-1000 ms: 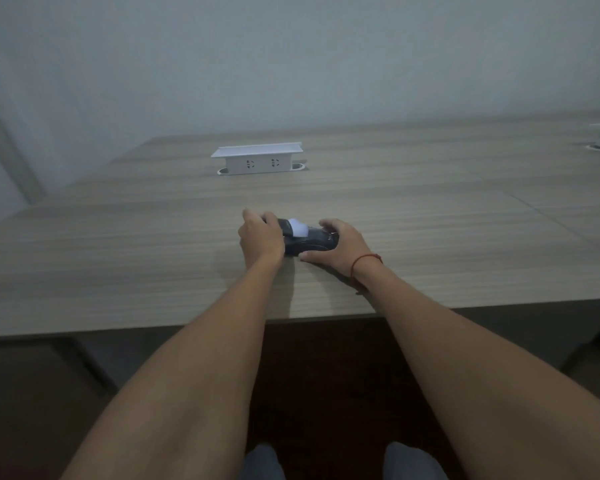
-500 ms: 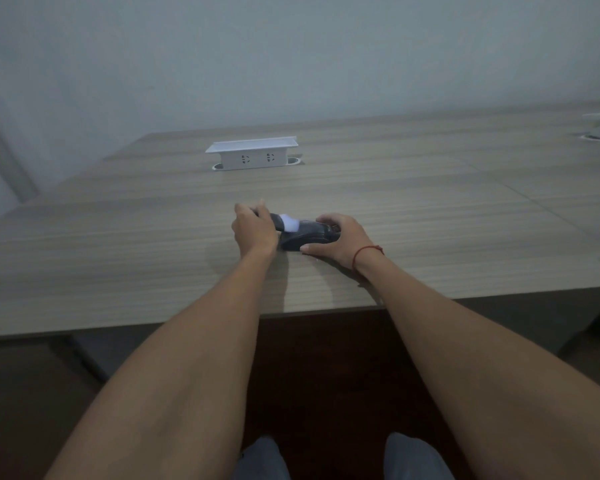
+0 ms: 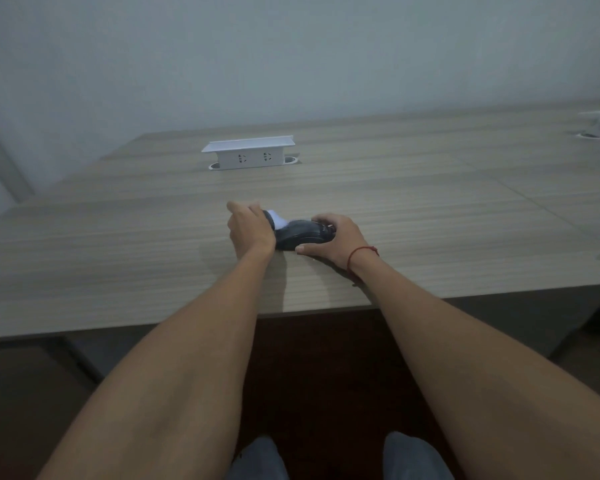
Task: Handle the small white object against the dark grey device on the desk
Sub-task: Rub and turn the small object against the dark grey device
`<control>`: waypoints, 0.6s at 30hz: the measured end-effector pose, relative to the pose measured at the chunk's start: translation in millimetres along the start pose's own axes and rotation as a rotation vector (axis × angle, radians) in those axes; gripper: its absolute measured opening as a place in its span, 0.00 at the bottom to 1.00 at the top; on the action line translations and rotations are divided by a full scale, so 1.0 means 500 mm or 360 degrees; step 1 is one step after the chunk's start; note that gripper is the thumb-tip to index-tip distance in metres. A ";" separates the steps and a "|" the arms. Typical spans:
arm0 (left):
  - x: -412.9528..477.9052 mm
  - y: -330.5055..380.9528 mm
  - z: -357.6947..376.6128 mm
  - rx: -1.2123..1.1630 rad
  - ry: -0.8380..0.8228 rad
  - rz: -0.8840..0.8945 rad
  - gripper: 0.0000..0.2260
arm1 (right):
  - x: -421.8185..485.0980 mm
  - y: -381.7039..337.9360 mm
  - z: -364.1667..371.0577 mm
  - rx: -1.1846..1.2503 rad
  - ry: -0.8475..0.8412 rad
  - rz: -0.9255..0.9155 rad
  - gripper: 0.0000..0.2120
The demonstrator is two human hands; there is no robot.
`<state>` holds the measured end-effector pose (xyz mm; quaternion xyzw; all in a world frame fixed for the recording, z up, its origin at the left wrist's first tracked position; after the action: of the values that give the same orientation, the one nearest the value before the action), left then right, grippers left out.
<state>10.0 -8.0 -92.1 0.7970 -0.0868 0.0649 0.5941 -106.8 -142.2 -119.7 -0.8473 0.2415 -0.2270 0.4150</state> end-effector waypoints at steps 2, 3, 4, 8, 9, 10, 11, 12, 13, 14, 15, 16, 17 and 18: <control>-0.003 0.008 -0.004 -0.0074 -0.0010 0.0074 0.13 | 0.001 0.001 0.000 0.0010 0.0004 0.0006 0.32; -0.008 0.015 0.000 -0.0127 -0.0040 0.0117 0.12 | 0.001 0.001 0.000 0.0011 0.0009 0.0008 0.32; -0.017 0.023 0.007 -0.0169 -0.0084 0.0155 0.11 | 0.002 0.001 0.001 0.0007 0.0014 0.0012 0.32; -0.038 0.020 0.028 -0.0132 -0.0224 0.0168 0.13 | 0.001 0.002 0.003 0.0001 0.0014 0.0009 0.32; -0.034 0.009 0.021 -0.0087 -0.0180 0.0112 0.14 | 0.002 0.003 0.003 -0.0009 0.0022 0.0004 0.32; -0.028 -0.003 0.009 -0.0041 -0.0114 0.0053 0.14 | 0.001 0.003 0.002 -0.0028 0.0030 -0.0002 0.32; -0.021 -0.011 -0.004 0.0000 -0.0062 0.0022 0.14 | 0.003 0.005 0.003 -0.0043 0.0042 0.0000 0.32; -0.015 -0.012 -0.013 0.0019 -0.0048 0.0030 0.13 | 0.003 0.006 0.003 -0.0056 0.0061 0.0010 0.33; -0.011 -0.008 -0.017 -0.0003 -0.0062 0.0063 0.11 | 0.005 0.008 0.003 -0.0071 0.0087 0.0020 0.33; -0.011 0.000 -0.019 -0.0068 -0.0088 0.0097 0.09 | 0.005 0.008 0.003 -0.0099 0.0113 0.0034 0.34; -0.013 0.009 -0.017 -0.0145 -0.0122 0.0118 0.08 | 0.005 0.008 0.002 -0.0135 0.0140 0.0042 0.34; -0.019 0.017 -0.012 -0.0198 -0.0164 0.0128 0.08 | 0.004 0.008 0.002 -0.0168 0.0164 0.0055 0.34; -0.025 0.022 -0.005 -0.0213 -0.0221 0.0133 0.08 | 0.003 0.009 0.002 -0.0187 0.0182 0.0073 0.33; -0.032 0.024 0.003 -0.0184 -0.0283 0.0144 0.10 | 0.000 0.009 0.001 -0.0187 0.0192 0.0098 0.33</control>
<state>-8.5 -12.0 -84.6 0.7593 -0.1787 0.0156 0.6256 -107.4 -144.6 -123.7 -0.8472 0.3049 -0.2501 0.3559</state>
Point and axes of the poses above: each hand's wrist, its own x-axis towards the middle knuckle, its own z-axis out of the palm, y = z × x, the point moved 6 cm from there along x, towards the middle knuckle, and after that the axes turned 5 degrees about -x, right-handed, at the moved point
